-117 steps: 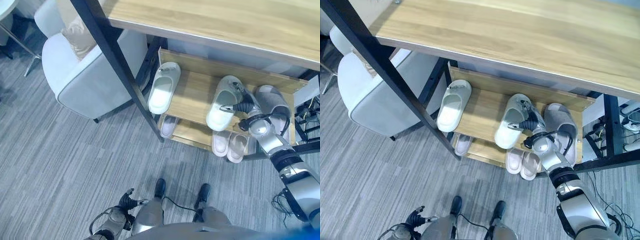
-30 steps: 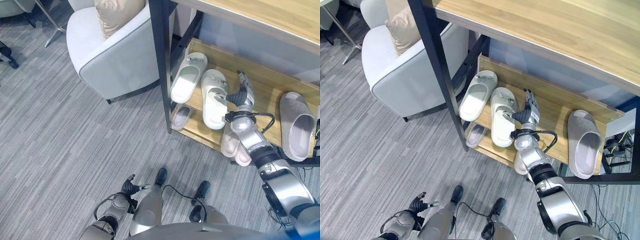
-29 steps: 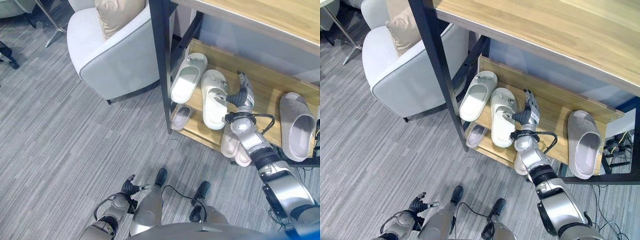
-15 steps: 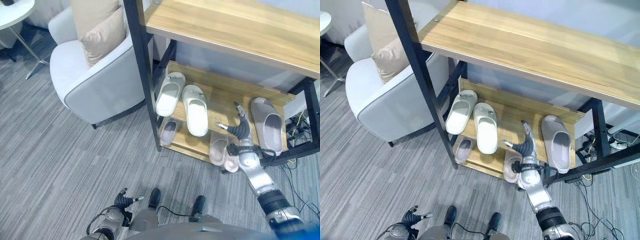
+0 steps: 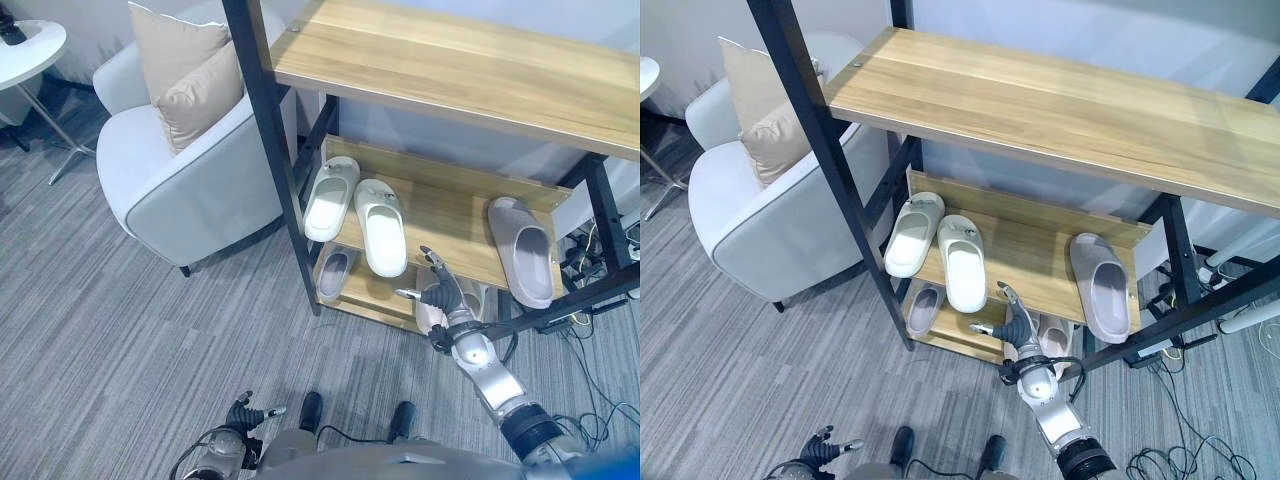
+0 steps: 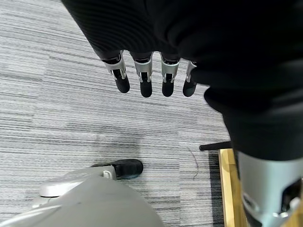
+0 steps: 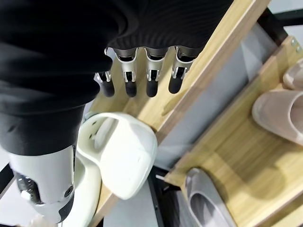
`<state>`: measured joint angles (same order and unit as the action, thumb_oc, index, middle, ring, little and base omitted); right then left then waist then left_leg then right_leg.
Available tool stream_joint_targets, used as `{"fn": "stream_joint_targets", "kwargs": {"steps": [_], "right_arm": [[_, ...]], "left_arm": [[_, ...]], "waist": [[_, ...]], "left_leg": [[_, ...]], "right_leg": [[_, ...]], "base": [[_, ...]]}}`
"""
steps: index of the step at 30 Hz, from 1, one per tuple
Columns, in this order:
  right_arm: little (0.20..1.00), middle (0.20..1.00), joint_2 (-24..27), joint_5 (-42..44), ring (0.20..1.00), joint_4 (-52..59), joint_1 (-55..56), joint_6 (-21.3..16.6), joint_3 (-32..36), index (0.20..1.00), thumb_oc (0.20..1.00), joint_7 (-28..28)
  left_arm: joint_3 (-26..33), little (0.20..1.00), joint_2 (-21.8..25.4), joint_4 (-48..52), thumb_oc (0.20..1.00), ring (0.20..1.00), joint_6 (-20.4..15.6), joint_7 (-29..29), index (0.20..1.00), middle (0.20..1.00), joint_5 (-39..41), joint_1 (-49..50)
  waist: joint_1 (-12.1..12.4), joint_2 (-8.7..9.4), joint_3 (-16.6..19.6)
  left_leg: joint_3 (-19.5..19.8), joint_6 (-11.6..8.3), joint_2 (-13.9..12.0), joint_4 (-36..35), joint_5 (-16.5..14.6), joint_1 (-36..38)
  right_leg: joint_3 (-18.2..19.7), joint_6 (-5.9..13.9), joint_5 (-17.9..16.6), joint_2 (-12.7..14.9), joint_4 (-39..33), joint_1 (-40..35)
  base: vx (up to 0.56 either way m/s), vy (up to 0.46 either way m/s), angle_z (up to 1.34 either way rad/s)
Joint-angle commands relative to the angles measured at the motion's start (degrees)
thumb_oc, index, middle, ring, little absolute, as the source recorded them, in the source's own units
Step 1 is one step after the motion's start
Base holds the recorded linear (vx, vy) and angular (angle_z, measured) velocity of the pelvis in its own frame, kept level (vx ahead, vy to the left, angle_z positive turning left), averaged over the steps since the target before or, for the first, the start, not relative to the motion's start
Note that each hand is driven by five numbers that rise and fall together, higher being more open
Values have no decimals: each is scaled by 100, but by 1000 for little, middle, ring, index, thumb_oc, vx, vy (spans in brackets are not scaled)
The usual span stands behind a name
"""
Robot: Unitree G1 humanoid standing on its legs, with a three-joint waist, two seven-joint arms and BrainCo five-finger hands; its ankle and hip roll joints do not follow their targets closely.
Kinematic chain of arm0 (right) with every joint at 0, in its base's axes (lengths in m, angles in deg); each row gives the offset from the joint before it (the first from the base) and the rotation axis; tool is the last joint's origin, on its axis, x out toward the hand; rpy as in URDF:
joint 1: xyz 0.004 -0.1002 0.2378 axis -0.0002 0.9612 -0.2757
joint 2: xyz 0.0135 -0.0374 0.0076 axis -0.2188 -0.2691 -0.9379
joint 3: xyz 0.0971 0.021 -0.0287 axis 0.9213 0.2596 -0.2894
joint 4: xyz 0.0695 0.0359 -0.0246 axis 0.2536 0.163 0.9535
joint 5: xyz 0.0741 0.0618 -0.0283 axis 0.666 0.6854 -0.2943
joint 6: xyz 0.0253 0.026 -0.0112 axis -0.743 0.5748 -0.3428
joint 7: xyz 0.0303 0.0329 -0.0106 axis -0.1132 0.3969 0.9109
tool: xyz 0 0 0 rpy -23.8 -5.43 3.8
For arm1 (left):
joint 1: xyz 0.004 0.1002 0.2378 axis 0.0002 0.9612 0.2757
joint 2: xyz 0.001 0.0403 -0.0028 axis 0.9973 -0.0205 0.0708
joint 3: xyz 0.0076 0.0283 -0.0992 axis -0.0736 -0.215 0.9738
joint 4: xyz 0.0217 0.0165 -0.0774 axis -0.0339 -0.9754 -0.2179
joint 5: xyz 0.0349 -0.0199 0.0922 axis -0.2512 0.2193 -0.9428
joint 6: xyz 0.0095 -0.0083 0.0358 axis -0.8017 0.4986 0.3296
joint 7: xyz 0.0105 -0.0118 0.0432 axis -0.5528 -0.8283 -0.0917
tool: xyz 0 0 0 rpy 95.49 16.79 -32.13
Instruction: Arrange the slippers neatly on the shoe rack.
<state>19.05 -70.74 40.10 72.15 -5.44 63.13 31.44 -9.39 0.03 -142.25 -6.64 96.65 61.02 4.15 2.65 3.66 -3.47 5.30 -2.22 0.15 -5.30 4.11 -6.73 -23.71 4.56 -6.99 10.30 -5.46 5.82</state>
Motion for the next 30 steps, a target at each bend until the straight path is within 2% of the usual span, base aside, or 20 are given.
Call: {"fn": "stream_joint_targets", "kwargs": {"steps": [1,7,30], "right_arm": [[1000,1000,-2,202,1000,399,-472,-353,-122,1000,1000,57],[1000,1000,-7,35,1000,462,-632,-375,-319,1000,1000,43],[1000,1000,-538,490,1000,202,-1194,-378,-954,1000,1000,253]], "left_arm": [[-114,1000,-177,-392,1000,1000,-36,29,1000,1000,-98,-199],[-116,1000,-175,-327,1000,1000,-44,58,1000,1000,1,-290],[-121,1000,-232,-425,1000,1000,8,156,1000,1000,210,-230]], "waist": [[56,48,-249],[51,34,-242],[128,27,-264]], "left_leg": [[-480,-198,-171,30,-462,79],[-474,-198,-173,30,-471,91],[-524,-172,-130,30,-483,95]], "right_leg": [[15,557,518,271,46,-649],[7,543,524,255,46,-658],[41,542,493,312,46,-656]], "base": [[15,-4,-3],[0,0,0],[0,0,0]]}}
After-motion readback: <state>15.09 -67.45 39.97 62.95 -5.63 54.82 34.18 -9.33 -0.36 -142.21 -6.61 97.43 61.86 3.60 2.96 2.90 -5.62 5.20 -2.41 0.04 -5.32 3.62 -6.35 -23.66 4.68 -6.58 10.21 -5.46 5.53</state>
